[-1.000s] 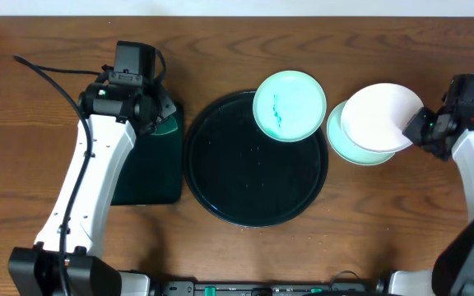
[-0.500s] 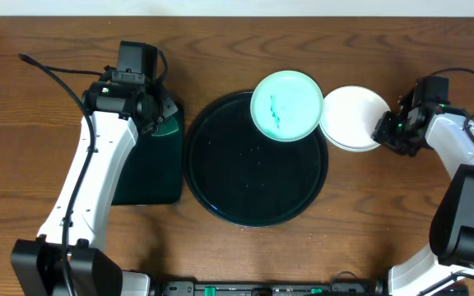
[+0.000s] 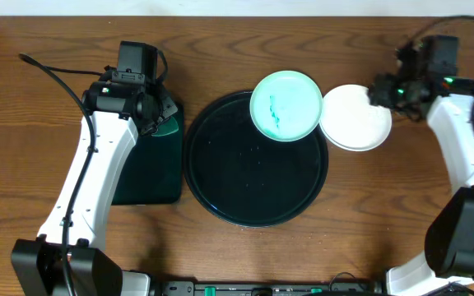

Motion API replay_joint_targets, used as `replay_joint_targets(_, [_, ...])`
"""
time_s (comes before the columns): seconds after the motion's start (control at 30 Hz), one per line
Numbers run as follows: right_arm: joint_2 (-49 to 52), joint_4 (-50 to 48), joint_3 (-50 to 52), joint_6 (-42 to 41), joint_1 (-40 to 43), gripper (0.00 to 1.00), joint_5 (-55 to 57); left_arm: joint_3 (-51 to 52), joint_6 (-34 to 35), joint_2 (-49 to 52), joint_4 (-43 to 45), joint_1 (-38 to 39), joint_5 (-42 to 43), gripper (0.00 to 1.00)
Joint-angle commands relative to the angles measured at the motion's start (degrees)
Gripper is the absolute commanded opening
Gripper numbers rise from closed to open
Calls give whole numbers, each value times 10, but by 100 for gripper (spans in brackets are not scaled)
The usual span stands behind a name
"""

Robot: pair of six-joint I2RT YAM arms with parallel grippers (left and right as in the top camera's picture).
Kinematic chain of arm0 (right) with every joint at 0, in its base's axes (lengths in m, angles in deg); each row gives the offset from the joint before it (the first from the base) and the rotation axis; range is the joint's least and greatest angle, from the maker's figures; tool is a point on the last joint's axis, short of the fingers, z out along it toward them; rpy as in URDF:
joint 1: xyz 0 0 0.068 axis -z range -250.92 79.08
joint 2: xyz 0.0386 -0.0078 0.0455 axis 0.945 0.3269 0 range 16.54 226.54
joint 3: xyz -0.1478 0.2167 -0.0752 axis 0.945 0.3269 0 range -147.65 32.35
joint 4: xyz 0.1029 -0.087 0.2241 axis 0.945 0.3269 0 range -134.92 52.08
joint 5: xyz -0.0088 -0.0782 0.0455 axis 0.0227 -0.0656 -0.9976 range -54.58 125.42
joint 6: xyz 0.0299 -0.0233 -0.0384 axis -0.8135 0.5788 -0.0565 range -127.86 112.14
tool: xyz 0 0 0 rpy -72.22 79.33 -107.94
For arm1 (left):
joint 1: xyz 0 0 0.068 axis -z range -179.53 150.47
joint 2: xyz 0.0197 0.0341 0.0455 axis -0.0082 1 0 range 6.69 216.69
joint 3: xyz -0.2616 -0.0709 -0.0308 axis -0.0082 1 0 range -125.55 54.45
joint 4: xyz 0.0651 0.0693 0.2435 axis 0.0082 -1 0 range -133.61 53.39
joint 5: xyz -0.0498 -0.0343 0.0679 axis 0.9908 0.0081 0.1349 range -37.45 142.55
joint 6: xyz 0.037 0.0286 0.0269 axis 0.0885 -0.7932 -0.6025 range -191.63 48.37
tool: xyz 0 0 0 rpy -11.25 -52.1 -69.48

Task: Clean dirty plates on tray and stack at the side
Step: 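Move the right gripper to the pale green plate and grasp its rim, then pull the pale green plate to the round tray center with the right gripper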

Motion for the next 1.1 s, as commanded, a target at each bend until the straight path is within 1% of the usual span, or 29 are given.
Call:
replay_joint_targets(0.0, [36,-21,-28,76,-58,60,-4,3,-8,3,1,-2,-2,7])
replay_joint_targets(0.13, [118,19,-129,115,-102,65,-3,3,-8,3,2,-2,-2,7])
replay_joint_targets(0.3, [241,103,-294,157,-122,67,-18,3,-8,3,1,-2,-2,7])
replay_joint_targets(0.4, [293,147,-360,188,-122,62,-65,3,-8,3,-1,-2,-2,7])
replay_joint_targets(0.53, [330,170,-377,188,-122,55,-67,3,-8,3,-5,-2,-2,7])
replay_joint_targets(0.6, [341,182,-377,188,-122,47,-68,3,-8,3,-7,-2,-3,8])
replay_joint_targets(0.67, [342,189,-376,188,-122,34,-68,3,-8,3,-7,-2,-3,7])
replay_joint_targets(0.73, [341,192,-377,188,-122,24,-68,3,-8,3,-7,-2,-2,7])
replay_joint_targets(0.8, [339,196,-377,187,-124,19,-74,3,-8,3,-7,-2,-3,7])
replay_joint_targets(0.93, [339,224,-376,184,-133,3,-85,3,-8,3,-7,-2,-2,7])
replay_joint_targets(0.97, [339,233,-376,176,-138,1,-85,3,-8,3,-8,-2,-3,7])
replay_joint_targets(1.07, [337,266,-376,135,-152,1,-85,3,-8,3,-10,-2,-2,7])
